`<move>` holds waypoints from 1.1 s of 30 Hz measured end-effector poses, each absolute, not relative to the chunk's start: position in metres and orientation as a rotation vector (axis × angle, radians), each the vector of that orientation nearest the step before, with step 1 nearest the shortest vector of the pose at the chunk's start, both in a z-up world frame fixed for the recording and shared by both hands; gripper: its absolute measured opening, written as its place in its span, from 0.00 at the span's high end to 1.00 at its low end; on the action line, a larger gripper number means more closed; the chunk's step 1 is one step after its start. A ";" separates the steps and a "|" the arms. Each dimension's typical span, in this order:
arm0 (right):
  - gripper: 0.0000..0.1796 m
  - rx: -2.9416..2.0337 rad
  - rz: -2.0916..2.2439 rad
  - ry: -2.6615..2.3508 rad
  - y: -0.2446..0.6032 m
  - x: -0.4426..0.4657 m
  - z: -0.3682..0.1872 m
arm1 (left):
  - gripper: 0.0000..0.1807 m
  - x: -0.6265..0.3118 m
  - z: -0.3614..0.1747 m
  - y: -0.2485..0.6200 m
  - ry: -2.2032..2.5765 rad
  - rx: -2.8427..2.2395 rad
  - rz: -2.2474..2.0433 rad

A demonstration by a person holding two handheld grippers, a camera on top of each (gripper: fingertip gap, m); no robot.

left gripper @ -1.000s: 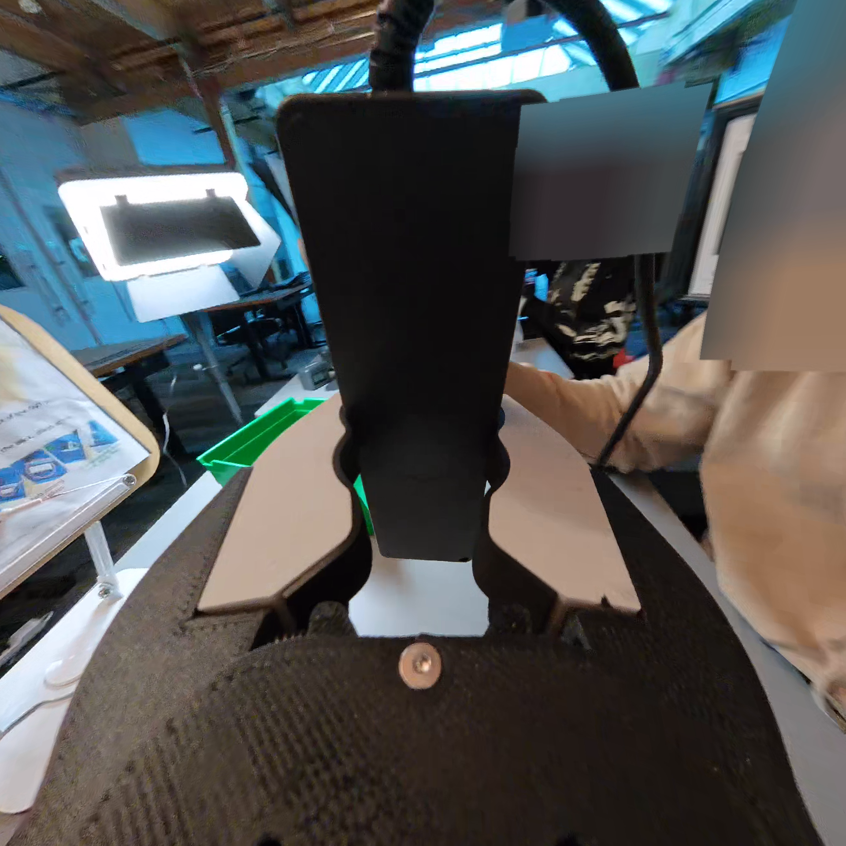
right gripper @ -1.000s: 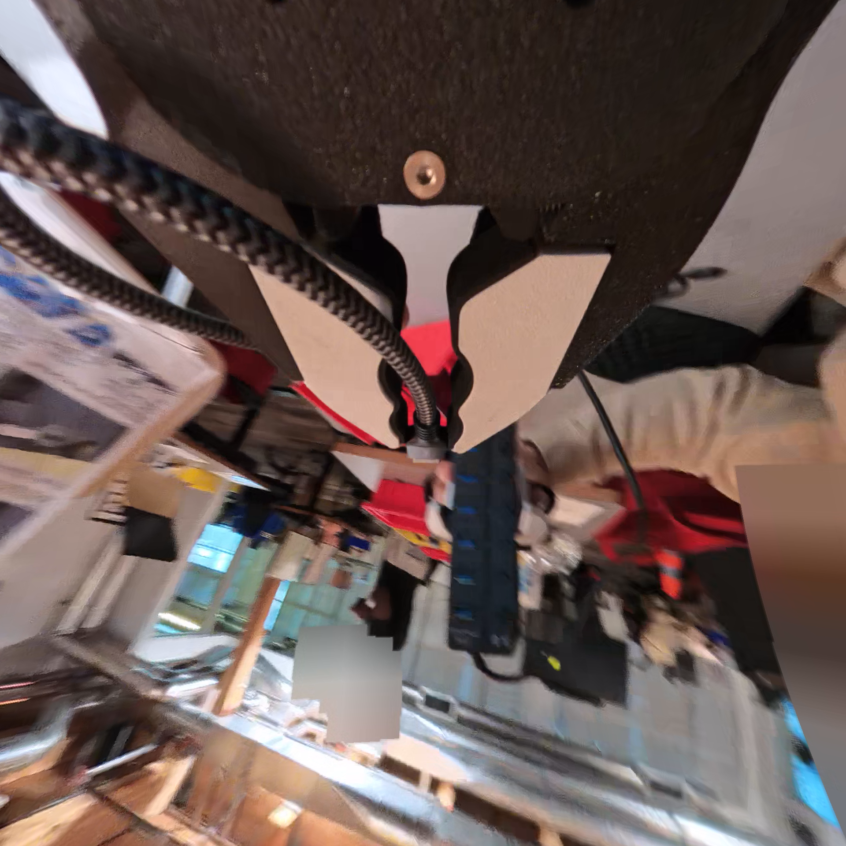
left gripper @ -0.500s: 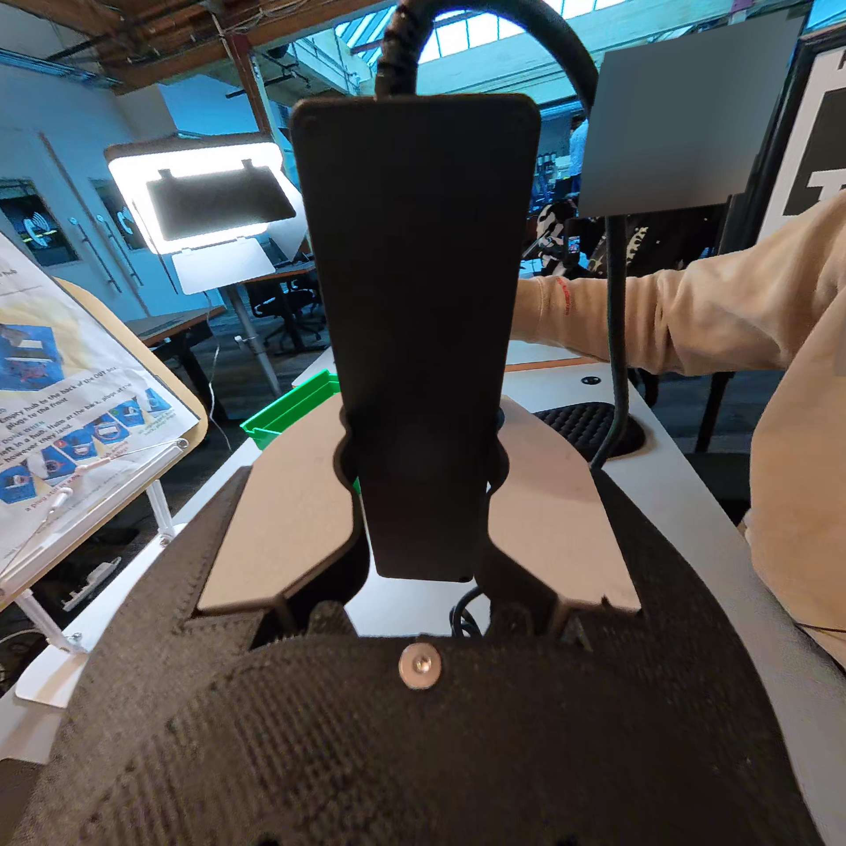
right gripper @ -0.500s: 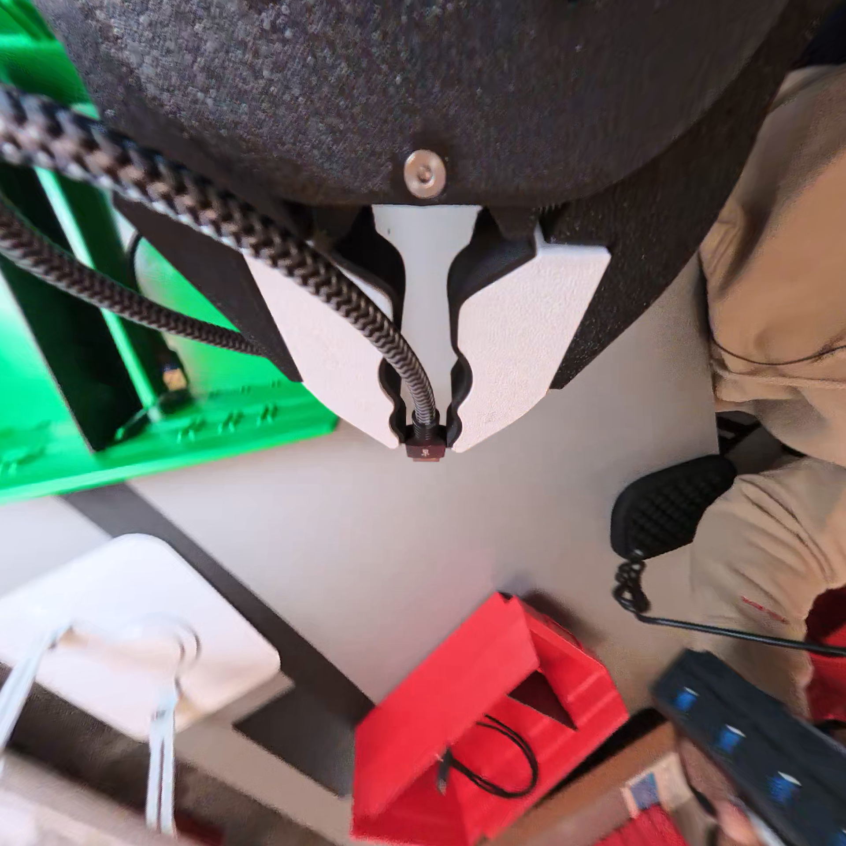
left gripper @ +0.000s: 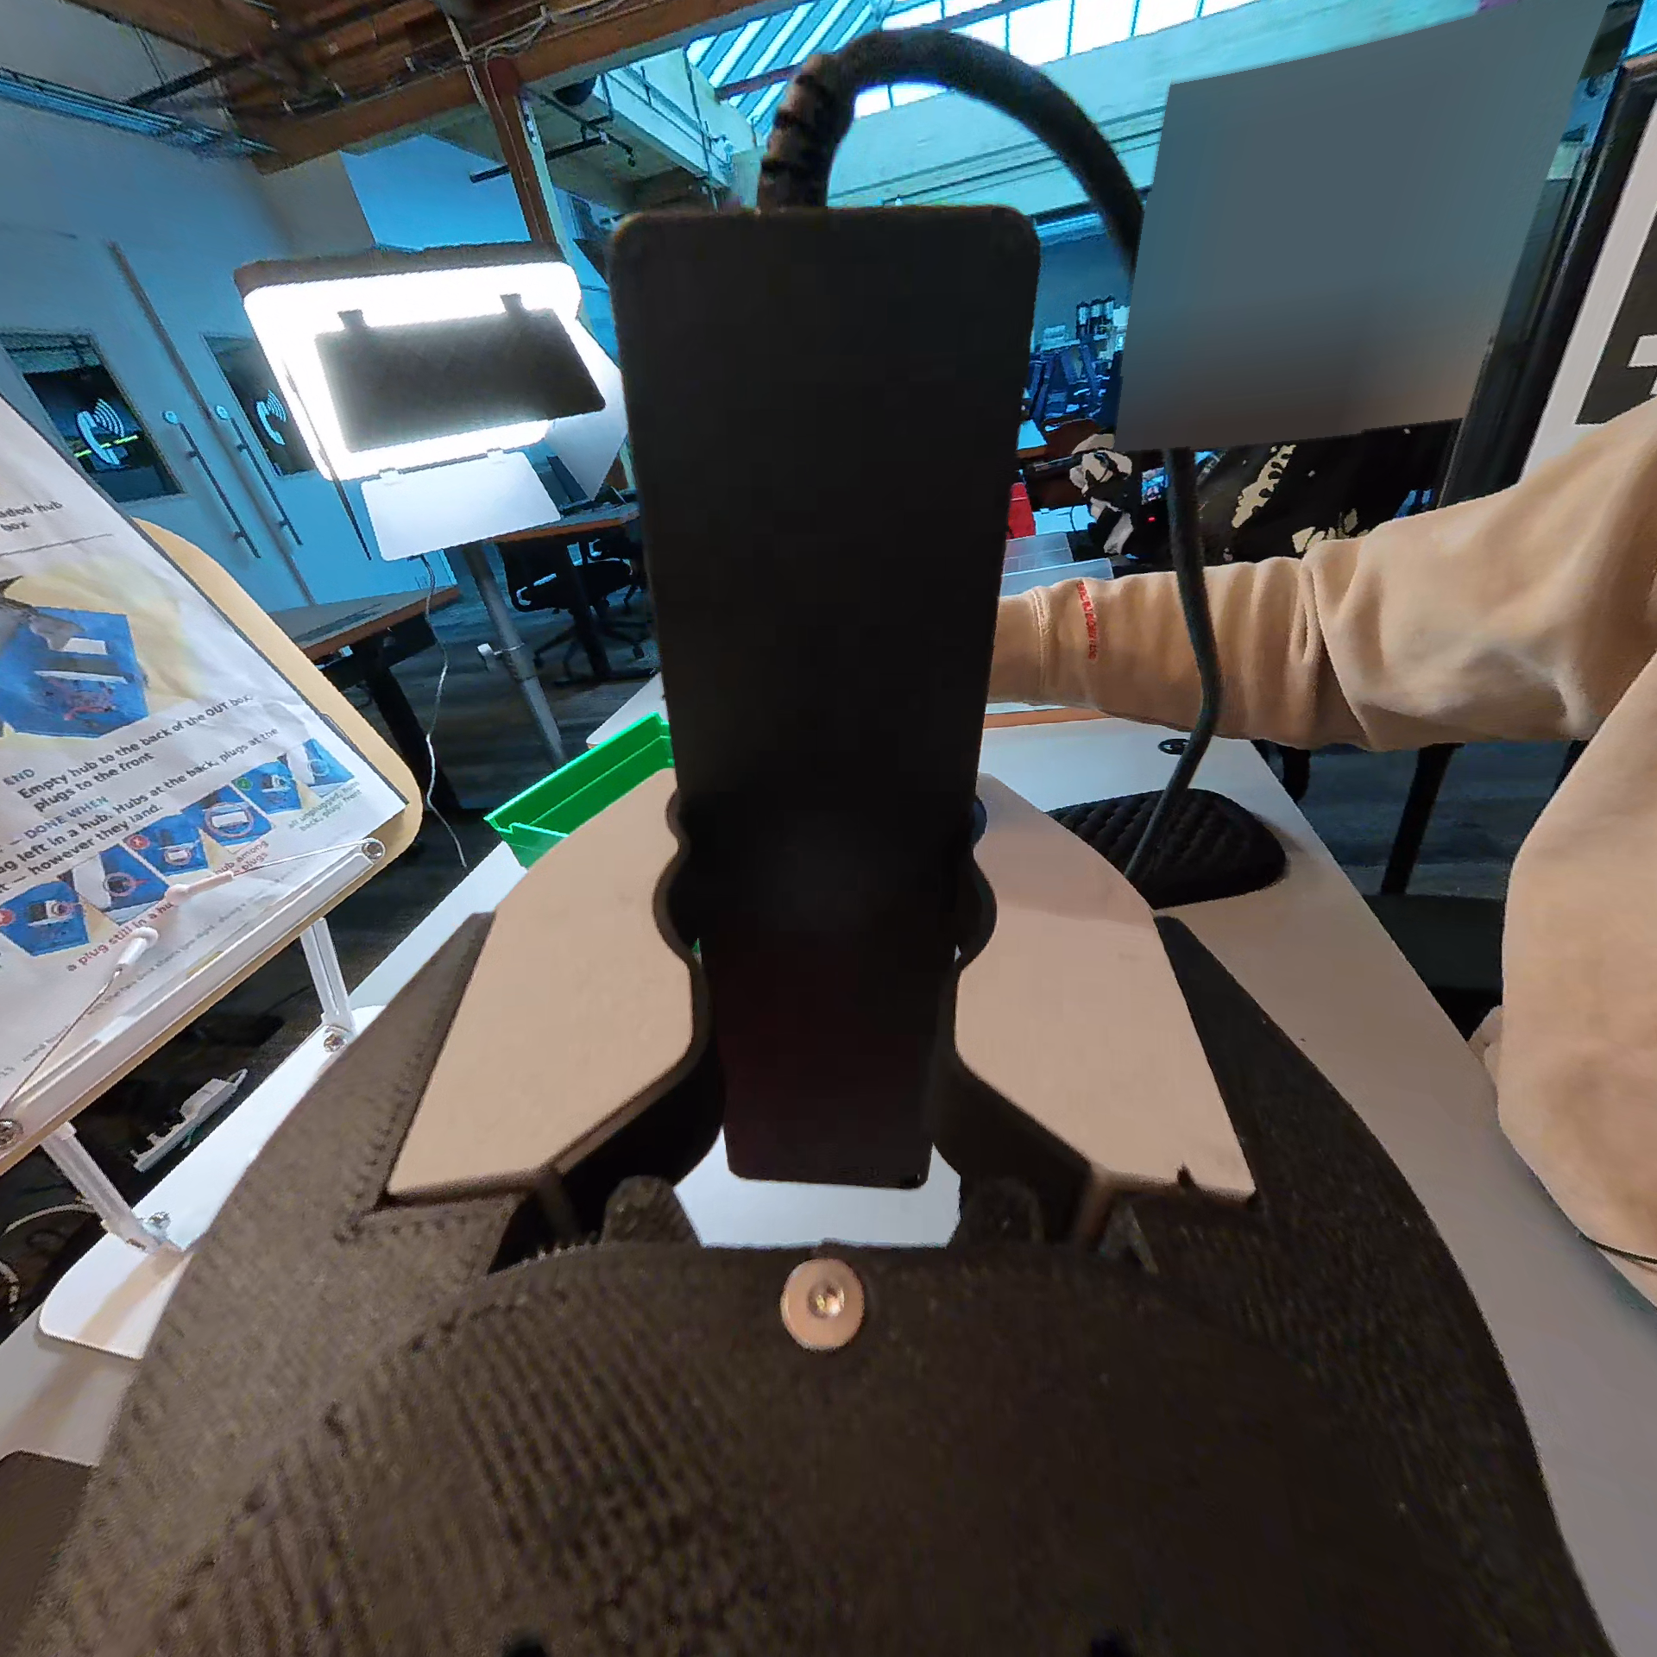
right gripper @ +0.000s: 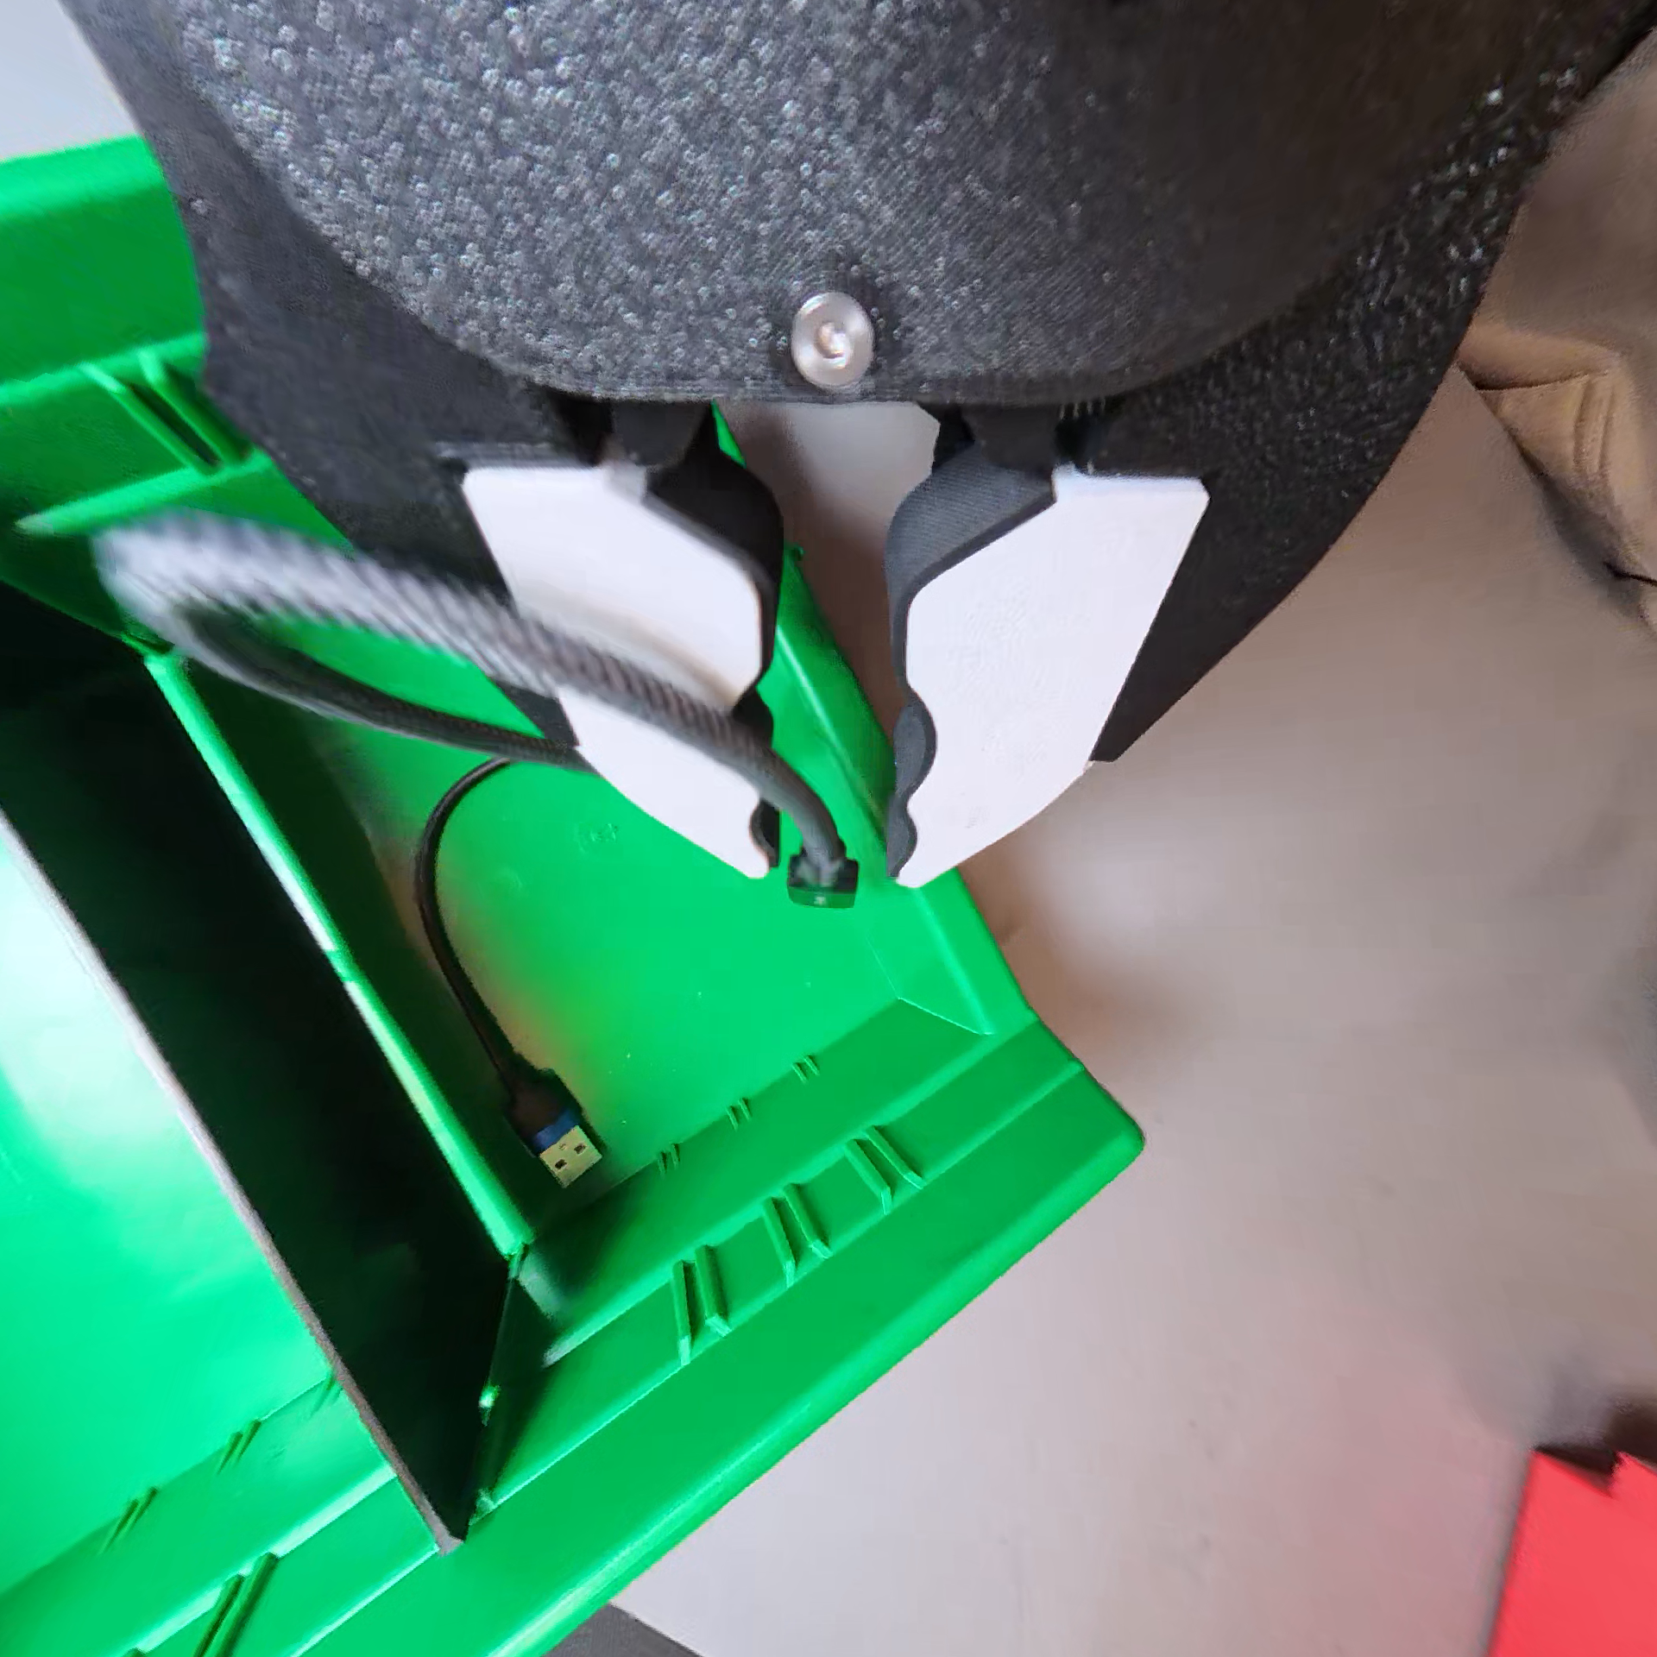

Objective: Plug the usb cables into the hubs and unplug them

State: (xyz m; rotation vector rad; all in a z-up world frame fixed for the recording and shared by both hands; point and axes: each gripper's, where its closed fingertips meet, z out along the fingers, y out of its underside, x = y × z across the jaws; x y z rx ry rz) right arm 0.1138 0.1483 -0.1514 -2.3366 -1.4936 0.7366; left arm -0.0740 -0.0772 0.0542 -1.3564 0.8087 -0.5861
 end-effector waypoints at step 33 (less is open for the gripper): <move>0.67 -0.875 1.186 -2.013 -0.104 0.004 0.025 | 0.70 0.031 -0.010 -0.136 1.074 -1.134 -1.879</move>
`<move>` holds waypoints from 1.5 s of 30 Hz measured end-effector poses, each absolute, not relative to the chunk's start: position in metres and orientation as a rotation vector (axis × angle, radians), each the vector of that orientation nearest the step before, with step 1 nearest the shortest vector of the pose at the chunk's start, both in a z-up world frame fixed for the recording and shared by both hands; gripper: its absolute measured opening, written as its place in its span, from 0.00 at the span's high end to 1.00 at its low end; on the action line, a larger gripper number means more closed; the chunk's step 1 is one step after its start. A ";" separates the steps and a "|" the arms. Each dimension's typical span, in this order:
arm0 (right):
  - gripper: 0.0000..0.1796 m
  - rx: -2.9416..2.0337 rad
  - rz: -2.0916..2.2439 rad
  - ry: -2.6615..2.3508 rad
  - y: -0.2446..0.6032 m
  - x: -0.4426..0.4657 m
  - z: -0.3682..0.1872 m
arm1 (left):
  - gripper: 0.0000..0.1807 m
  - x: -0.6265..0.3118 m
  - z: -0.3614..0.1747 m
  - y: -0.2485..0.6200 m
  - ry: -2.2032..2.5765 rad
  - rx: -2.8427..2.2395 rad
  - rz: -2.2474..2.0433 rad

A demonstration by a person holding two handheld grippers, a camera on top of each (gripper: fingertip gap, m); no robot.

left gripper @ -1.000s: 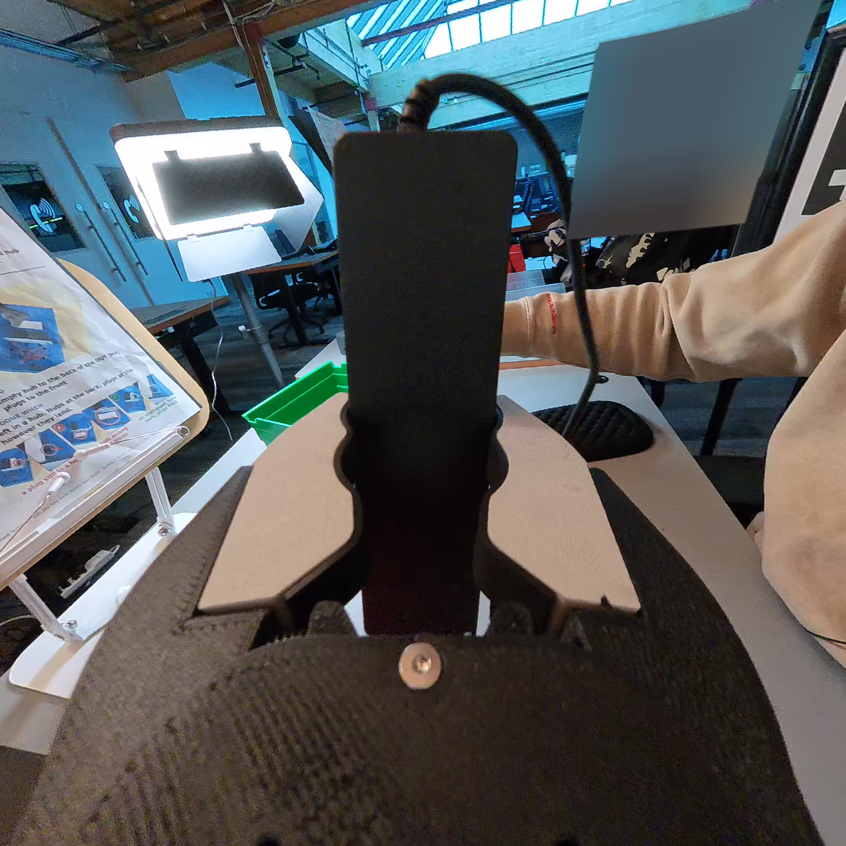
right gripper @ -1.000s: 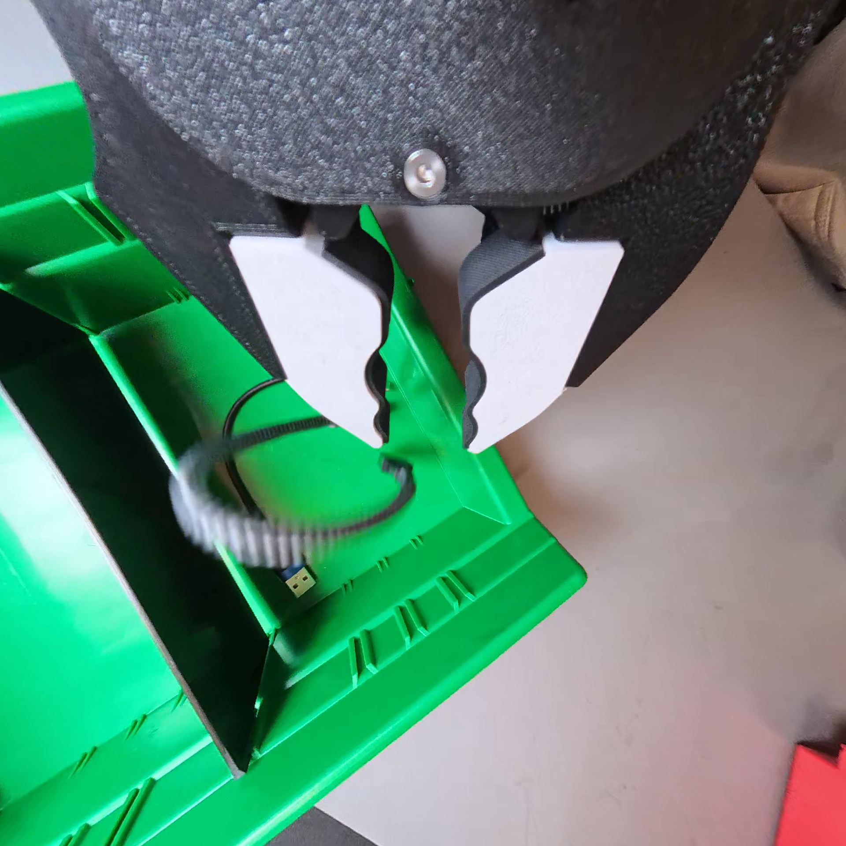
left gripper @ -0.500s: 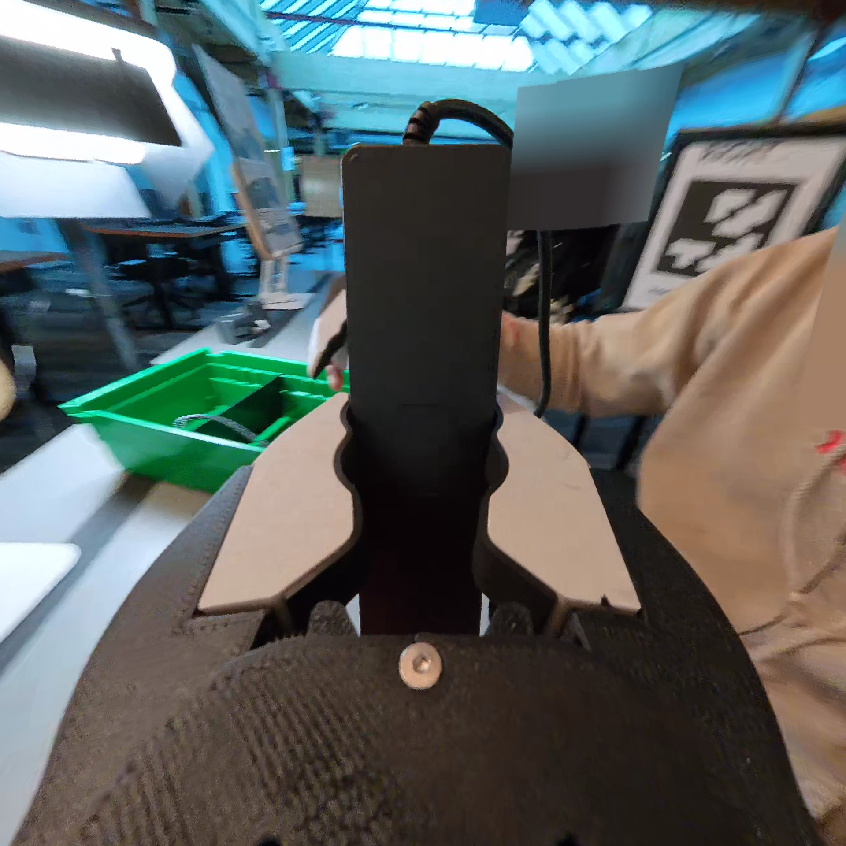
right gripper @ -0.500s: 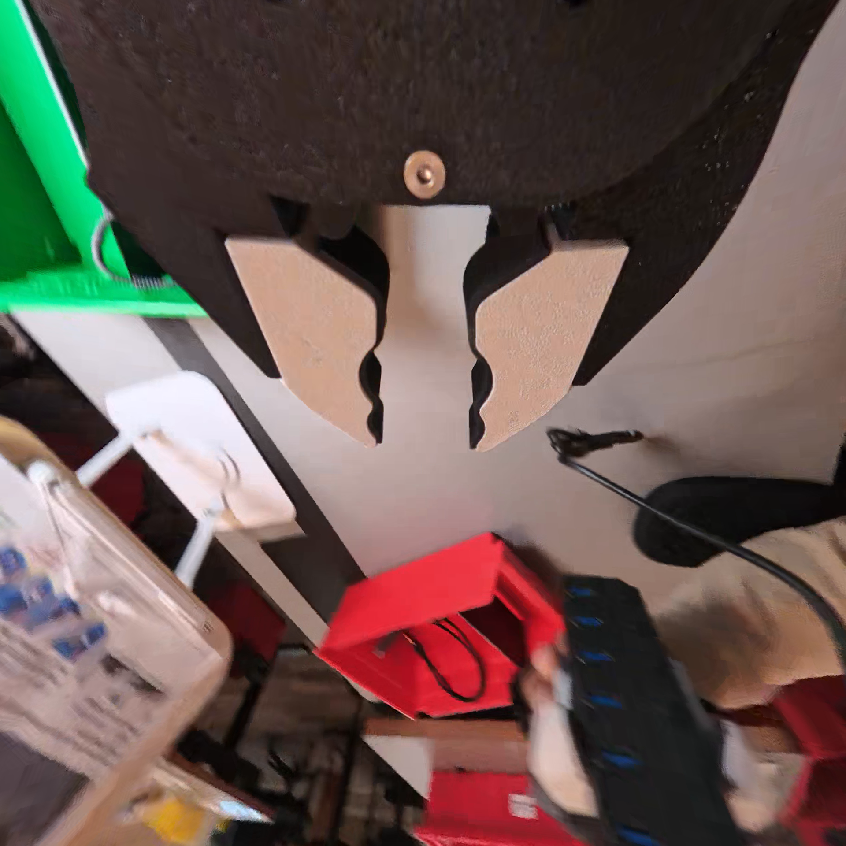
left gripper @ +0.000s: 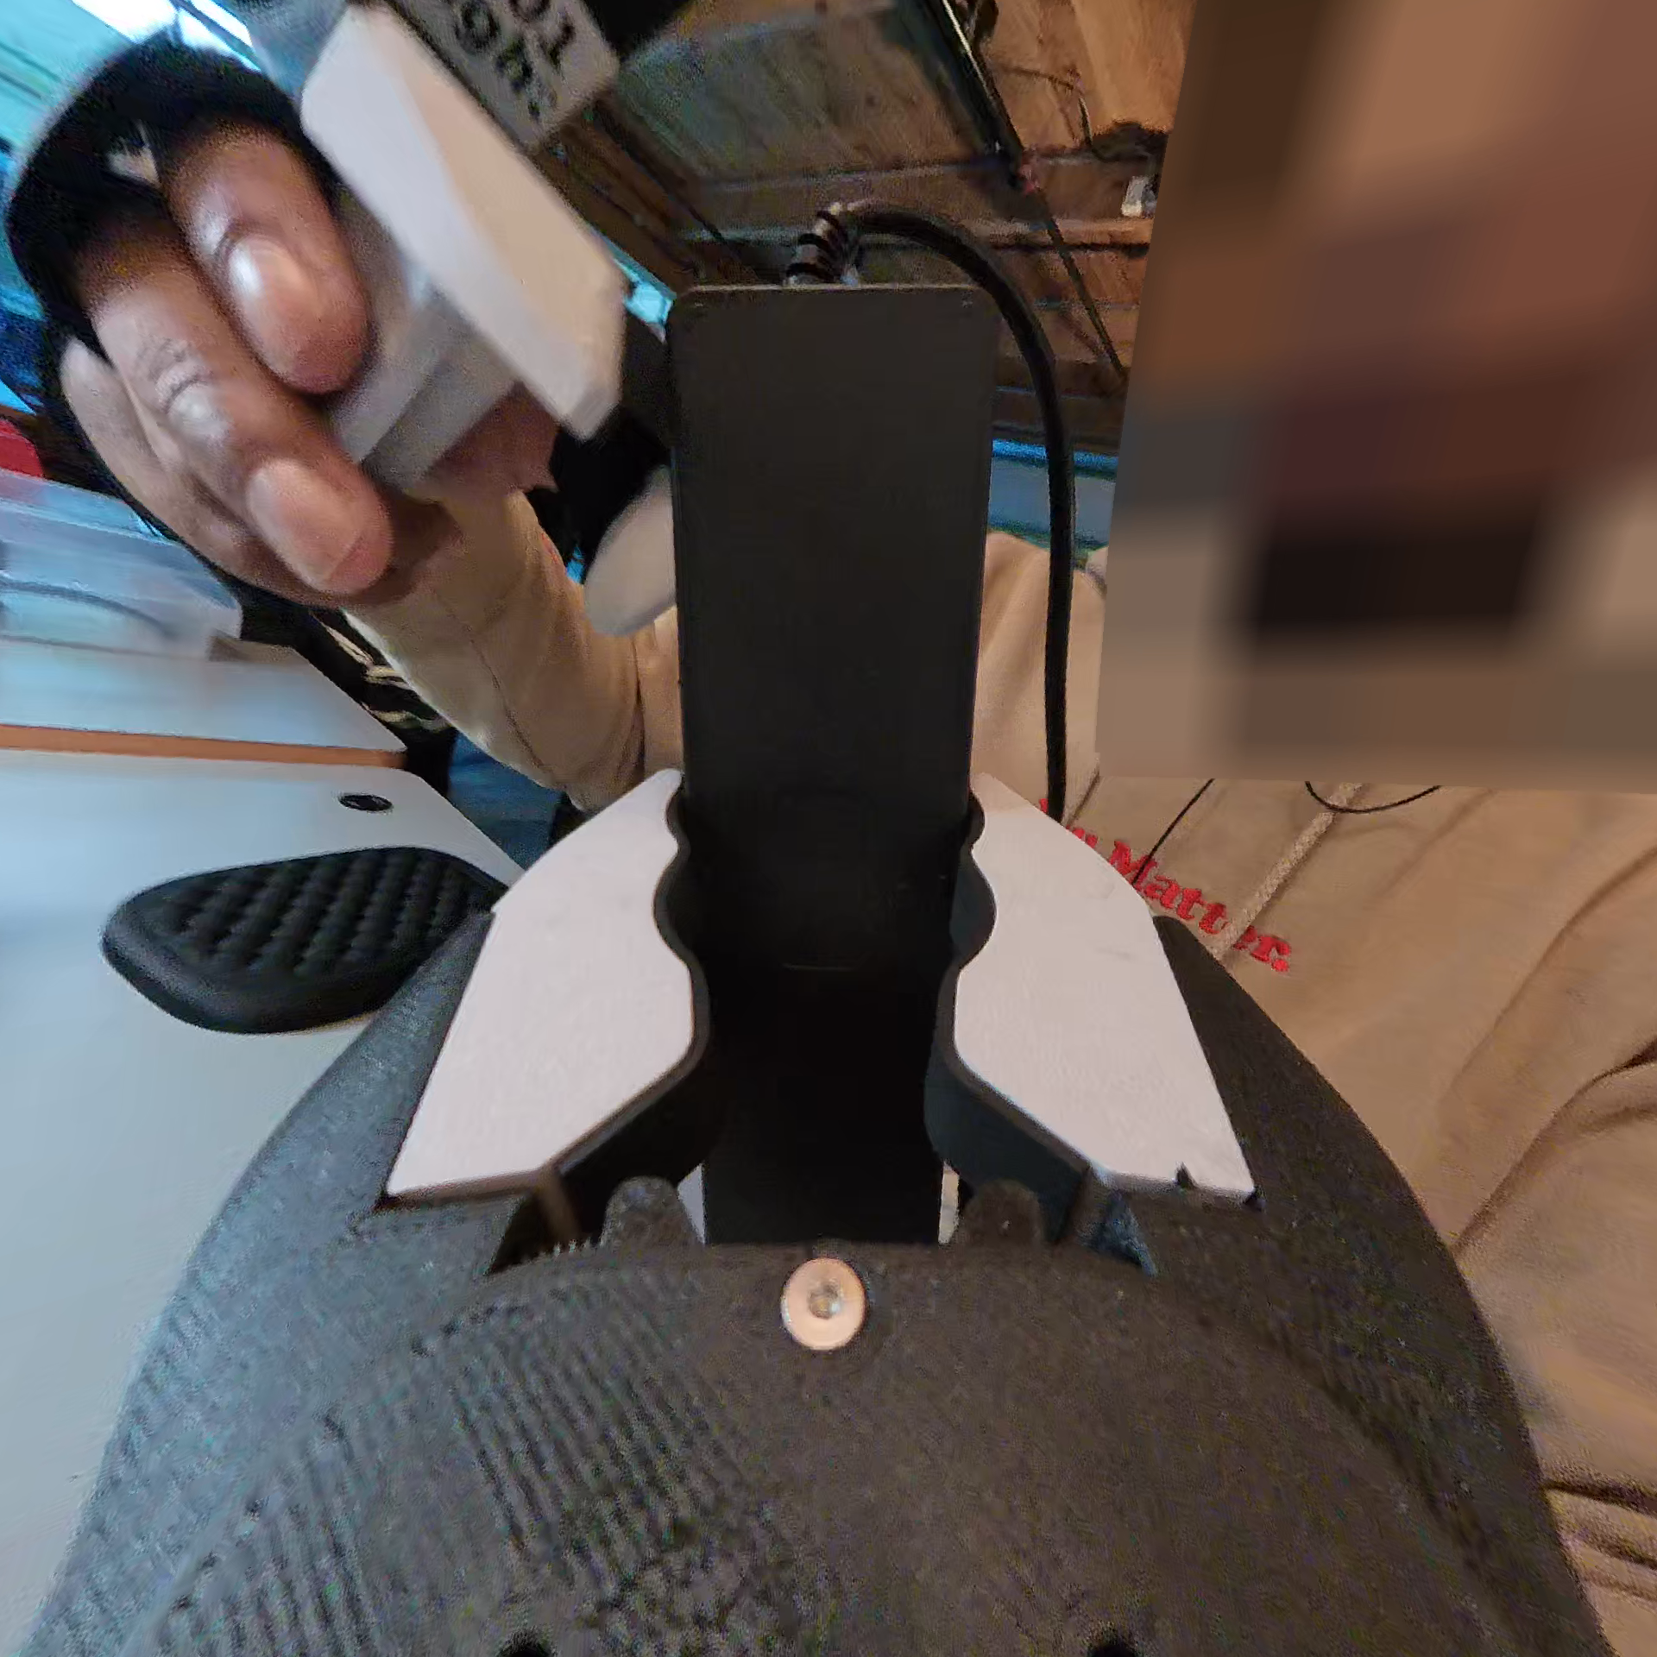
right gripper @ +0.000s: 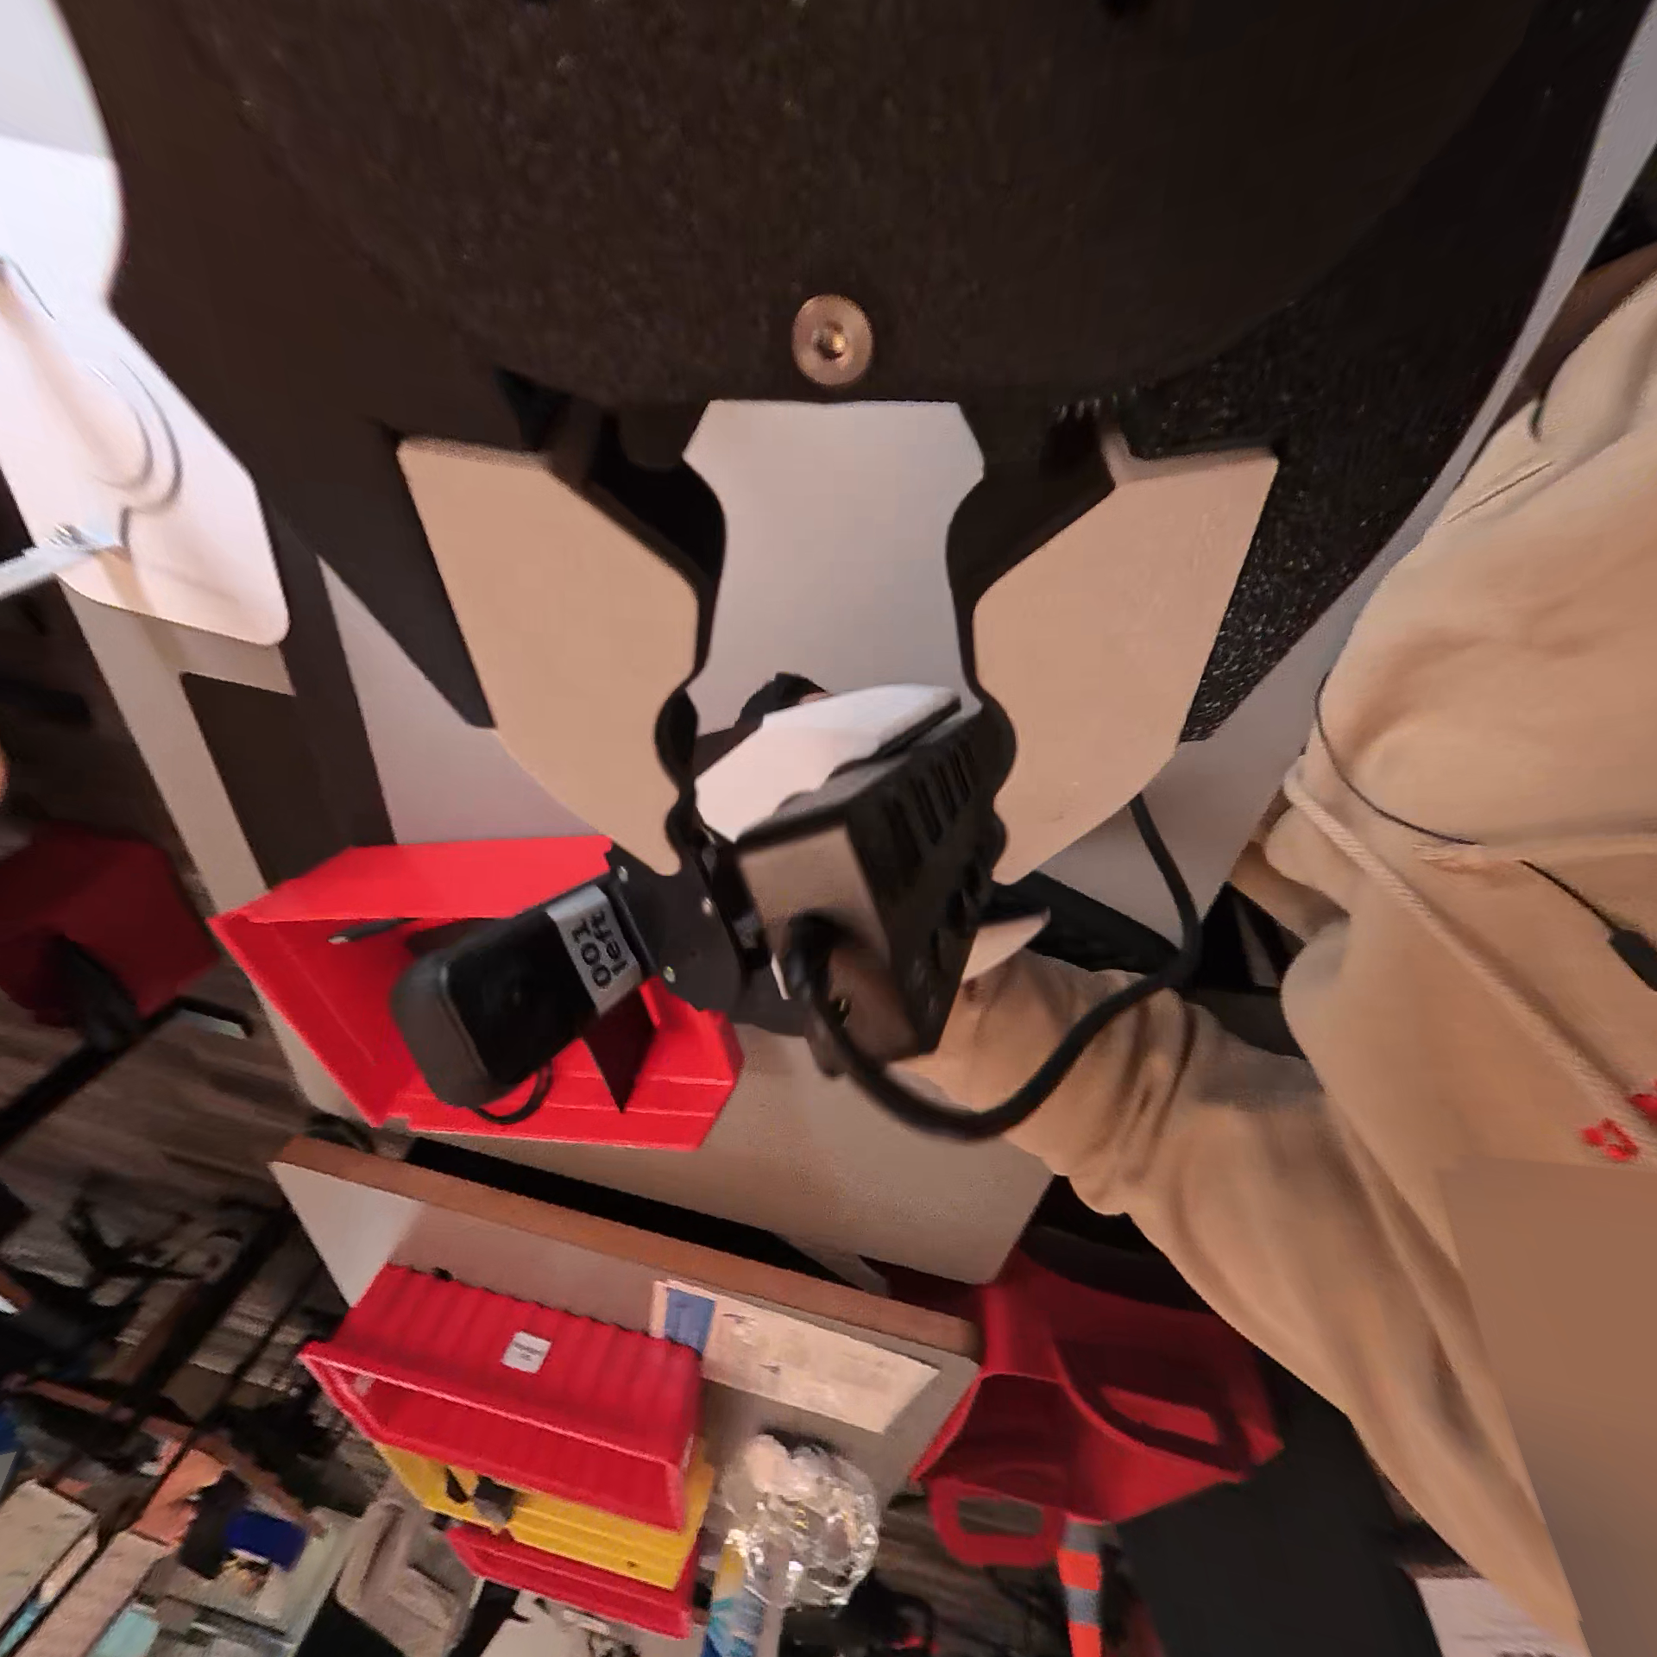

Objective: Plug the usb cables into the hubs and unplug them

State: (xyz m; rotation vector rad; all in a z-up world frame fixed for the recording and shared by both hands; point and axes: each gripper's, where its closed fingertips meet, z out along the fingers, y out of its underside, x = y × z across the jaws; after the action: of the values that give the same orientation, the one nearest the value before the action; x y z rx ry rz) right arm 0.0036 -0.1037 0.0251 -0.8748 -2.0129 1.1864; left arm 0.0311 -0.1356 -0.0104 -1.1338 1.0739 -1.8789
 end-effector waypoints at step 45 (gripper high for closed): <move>0.86 -1.647 0.424 -0.967 0.311 0.121 0.030 | 0.79 -0.085 -0.084 -0.100 0.443 -1.565 -0.680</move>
State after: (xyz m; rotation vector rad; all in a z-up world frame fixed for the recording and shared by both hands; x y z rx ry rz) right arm 0.1213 0.3107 0.0296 -1.6466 -0.9668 0.4245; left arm -0.0847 -0.0997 -0.0843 -1.5652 0.4430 -0.6795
